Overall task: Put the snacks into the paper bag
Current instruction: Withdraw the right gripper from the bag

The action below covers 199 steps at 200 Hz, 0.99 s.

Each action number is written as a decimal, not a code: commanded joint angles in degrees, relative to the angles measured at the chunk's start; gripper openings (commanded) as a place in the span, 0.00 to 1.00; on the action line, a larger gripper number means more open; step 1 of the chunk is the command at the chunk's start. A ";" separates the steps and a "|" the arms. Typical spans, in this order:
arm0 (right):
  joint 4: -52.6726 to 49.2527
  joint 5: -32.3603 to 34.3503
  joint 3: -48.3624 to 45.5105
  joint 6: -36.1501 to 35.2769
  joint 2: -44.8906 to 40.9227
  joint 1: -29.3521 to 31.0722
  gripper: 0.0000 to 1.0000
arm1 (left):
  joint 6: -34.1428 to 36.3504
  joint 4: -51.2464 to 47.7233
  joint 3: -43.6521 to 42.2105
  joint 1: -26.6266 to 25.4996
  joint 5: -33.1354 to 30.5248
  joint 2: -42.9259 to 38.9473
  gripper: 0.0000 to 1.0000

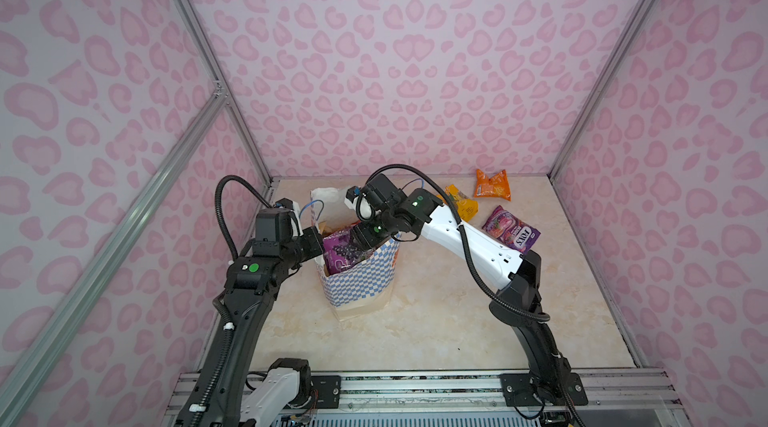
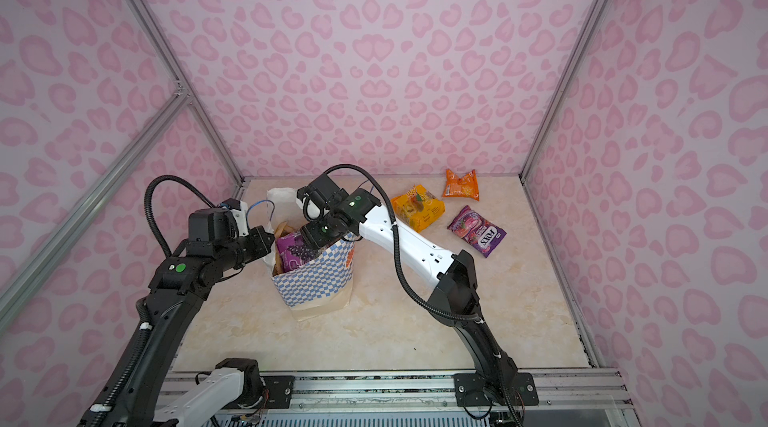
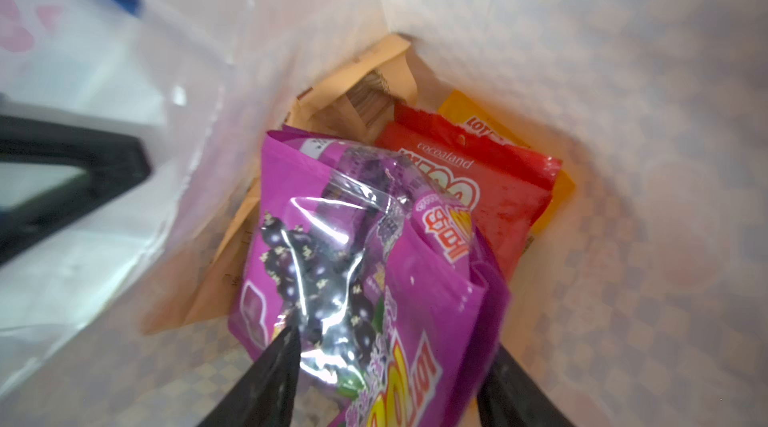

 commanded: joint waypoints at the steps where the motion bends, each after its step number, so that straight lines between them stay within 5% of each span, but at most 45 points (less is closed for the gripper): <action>1: -0.65 7.60 2.97 -2.45 -3.21 1.06 0.76 | 0.35 2.39 0.09 0.04 0.48 -0.37 0.11; 35: 2.54 18.12 -2.16 -2.35 -13.00 0.37 0.94 | 0.35 2.41 0.03 0.01 0.40 -0.48 0.11; 67: 3.56 26.57 -9.38 1.52 -18.78 -3.94 0.98 | 0.35 2.31 0.03 0.05 0.31 -0.48 0.12; 140: 10.76 23.33 -21.51 7.77 -22.26 -9.24 0.95 | 0.30 2.23 0.07 0.07 -0.13 -0.21 0.13; 171: 12.92 14.97 -22.30 9.13 -21.41 -10.75 0.79 | 0.31 2.18 0.03 0.05 -0.13 -0.28 0.13; 199: 16.64 8.30 -24.06 10.22 -21.43 -11.52 0.48 | 0.34 2.23 0.12 0.05 -0.22 -0.30 0.13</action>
